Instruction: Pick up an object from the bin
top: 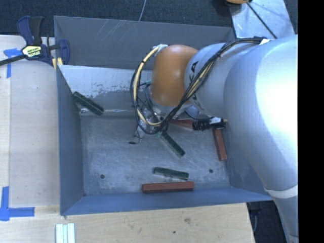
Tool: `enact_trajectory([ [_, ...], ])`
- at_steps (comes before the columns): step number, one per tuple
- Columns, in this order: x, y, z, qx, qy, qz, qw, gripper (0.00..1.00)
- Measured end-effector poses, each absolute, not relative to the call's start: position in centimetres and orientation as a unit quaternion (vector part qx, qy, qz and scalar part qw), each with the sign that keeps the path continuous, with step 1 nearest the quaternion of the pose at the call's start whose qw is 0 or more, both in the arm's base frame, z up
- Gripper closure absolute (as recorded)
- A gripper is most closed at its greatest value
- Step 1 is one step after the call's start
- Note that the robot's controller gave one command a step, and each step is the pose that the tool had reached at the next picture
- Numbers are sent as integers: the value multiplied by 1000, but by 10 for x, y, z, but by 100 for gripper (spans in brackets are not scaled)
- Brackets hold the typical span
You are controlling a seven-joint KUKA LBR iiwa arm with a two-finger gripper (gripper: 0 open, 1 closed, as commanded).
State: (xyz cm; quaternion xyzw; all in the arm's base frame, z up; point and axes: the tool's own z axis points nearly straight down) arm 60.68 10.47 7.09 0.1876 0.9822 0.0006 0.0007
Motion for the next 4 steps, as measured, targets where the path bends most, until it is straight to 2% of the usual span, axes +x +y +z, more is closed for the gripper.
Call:
enact_trajectory([
  [1,607,105,71,188,982,1,1,100],
  [2,620,113,109,173,985,0,0,100],
  [3,570,124,122,181,984,1,2,100],
  [4,550,121,153,200,980,-1,-4,100],
])
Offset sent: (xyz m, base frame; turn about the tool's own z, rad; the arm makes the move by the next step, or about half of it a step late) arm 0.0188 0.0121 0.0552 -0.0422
